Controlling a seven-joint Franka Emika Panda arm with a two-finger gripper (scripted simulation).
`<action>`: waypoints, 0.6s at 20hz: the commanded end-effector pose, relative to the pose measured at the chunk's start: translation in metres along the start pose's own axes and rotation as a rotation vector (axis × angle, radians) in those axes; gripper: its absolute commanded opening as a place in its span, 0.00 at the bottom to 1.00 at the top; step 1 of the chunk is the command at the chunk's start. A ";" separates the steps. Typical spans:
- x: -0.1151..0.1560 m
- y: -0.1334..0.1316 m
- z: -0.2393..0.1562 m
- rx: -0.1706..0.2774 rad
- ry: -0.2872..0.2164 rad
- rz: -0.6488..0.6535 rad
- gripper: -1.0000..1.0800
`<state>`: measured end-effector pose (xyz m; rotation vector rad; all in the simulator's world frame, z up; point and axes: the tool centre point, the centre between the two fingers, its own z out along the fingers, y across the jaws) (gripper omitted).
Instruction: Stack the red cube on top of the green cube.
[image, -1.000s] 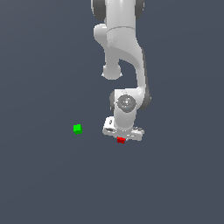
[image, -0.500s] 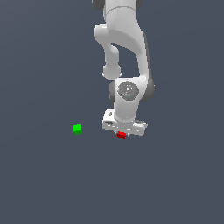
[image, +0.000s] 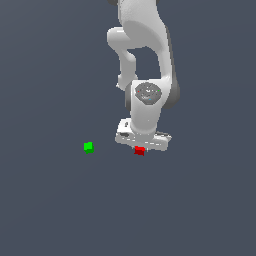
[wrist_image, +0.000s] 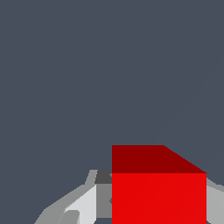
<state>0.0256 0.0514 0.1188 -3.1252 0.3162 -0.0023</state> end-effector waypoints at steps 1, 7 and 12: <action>0.000 0.001 0.000 0.000 -0.001 0.000 0.00; -0.002 0.021 0.005 0.000 -0.001 0.000 0.00; -0.004 0.059 0.013 0.000 -0.001 0.000 0.00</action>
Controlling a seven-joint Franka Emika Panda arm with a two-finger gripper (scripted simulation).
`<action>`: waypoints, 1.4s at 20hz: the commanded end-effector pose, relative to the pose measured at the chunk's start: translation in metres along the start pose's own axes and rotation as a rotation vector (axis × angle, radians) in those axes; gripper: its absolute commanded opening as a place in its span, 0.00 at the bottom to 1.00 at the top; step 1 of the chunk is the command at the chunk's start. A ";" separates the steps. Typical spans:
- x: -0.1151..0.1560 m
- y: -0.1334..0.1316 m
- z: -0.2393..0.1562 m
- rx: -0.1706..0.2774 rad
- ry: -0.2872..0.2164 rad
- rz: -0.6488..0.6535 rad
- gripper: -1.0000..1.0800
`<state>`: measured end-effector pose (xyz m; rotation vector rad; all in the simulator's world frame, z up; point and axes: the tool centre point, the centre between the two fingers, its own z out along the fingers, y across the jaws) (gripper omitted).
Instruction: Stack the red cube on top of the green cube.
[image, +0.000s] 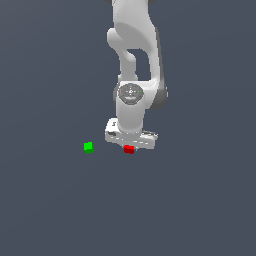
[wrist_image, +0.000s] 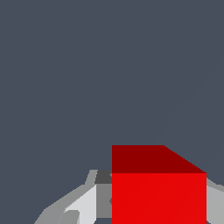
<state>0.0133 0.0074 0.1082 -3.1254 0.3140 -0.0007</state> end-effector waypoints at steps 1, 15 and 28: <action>-0.001 0.024 0.005 -0.001 0.000 0.002 0.00; -0.006 0.178 0.039 -0.001 0.000 0.002 0.00; -0.004 0.213 0.047 -0.001 0.000 0.002 0.96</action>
